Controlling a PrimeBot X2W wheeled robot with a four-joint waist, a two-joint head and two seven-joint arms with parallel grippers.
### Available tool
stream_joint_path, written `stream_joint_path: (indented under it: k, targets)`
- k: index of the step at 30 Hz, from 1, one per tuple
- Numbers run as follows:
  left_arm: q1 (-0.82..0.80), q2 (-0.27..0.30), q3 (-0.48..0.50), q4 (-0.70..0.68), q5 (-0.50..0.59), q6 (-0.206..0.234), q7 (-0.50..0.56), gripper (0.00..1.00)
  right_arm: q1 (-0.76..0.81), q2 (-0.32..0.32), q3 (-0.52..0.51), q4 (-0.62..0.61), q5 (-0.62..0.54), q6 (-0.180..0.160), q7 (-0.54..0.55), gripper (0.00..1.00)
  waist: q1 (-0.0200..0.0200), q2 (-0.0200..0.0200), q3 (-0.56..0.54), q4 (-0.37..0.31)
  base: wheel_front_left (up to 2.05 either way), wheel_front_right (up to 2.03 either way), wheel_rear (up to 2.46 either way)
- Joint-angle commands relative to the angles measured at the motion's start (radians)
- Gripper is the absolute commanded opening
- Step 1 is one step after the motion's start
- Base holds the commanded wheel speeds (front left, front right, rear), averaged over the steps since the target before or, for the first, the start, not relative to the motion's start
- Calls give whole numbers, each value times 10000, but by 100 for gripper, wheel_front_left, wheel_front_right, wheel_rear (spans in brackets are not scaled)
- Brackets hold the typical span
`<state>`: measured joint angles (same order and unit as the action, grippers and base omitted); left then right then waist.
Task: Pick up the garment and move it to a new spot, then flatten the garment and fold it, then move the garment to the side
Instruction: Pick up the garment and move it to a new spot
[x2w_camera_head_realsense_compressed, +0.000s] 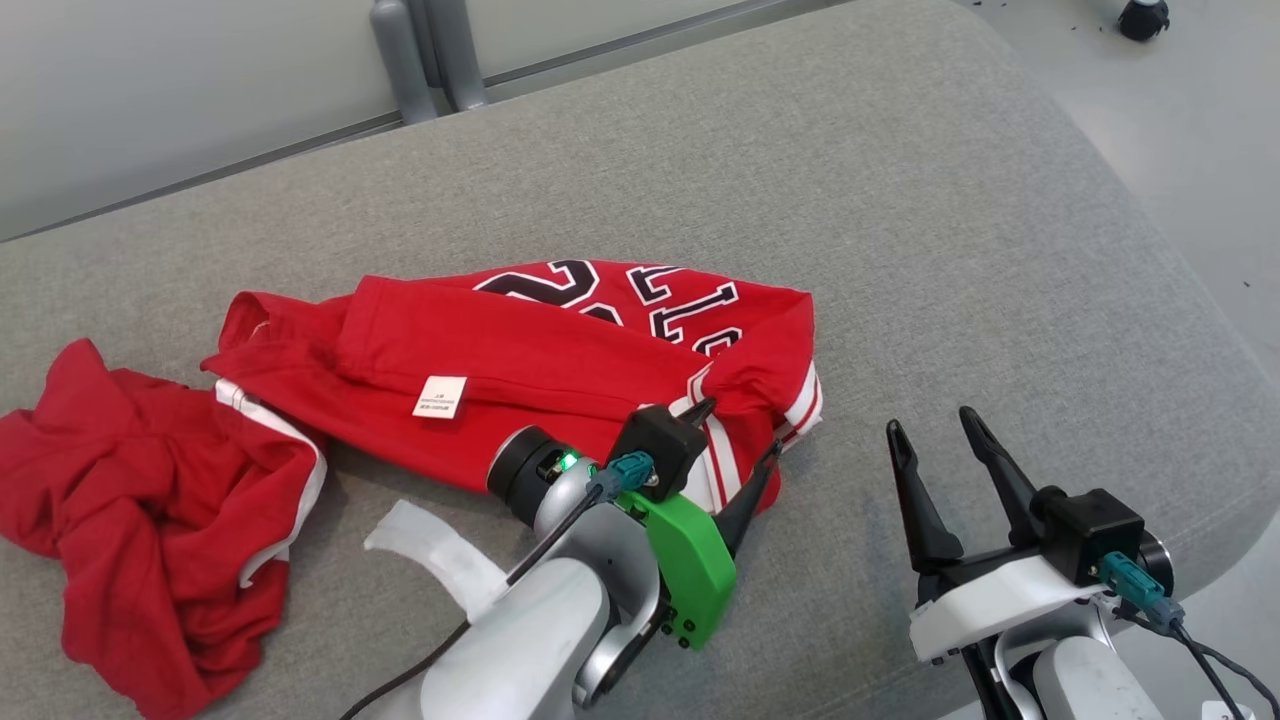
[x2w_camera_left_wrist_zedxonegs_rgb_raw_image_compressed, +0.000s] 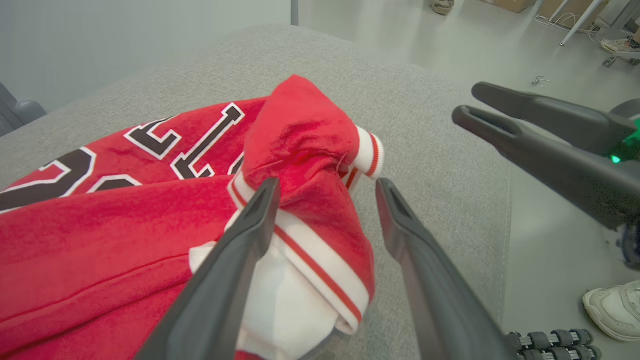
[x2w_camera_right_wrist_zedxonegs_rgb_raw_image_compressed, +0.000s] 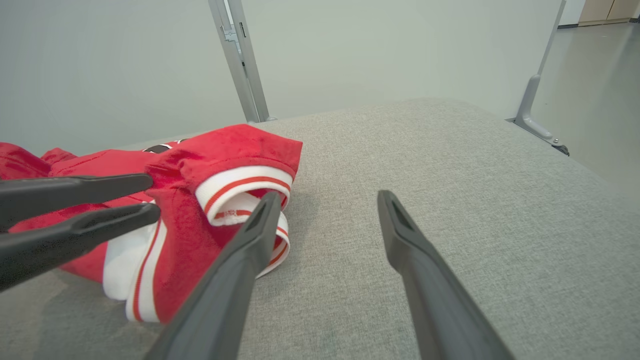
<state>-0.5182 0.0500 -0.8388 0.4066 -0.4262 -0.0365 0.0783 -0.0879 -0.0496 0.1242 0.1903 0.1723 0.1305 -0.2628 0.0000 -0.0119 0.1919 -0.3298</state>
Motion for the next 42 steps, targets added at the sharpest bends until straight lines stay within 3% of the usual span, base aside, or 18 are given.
stream_joint_path:
  k: [1,4,12,22,26,31,38,42]
  targets:
    - [240,99,94,-194,-48,28,-71,100,28,-15,-80,-57,-97,4,-31,100,0,119,-54,131,0,0,0]
    - [531,430,355,-829,-192,292,-136,100,139,-15,-229,-74,-227,4,-31,100,0,119,-128,313,0,0,0]
    - [1732,2306,1791,-2890,-349,1704,-201,100,268,-16,-436,-139,-381,4,-31,100,0,119,-301,851,0,0,0]
    - [2880,3864,3301,-3008,-807,2738,-108,100,373,-16,-400,-126,-431,4,-31,100,0,119,-425,1198,0,0,0]
    - [3080,4316,3458,-2874,-876,2837,201,100,369,-16,-390,-87,-481,4,-31,100,0,119,-418,1310,0,0,0]
    - [2796,4533,3272,-2442,-1061,2518,1006,100,165,-16,-333,-56,-405,4,-31,100,0,119,-264,1405,0,0,0]
    - [1958,4910,2902,-860,-595,2390,1951,100,54,-18,-201,-25,-288,4,-31,100,0,119,-87,1392,0,0,0]
    - [1737,5056,2690,-40,-549,2087,2332,100,58,-18,-153,21,-201,4,-31,100,0,119,-51,1304,0,0,0]
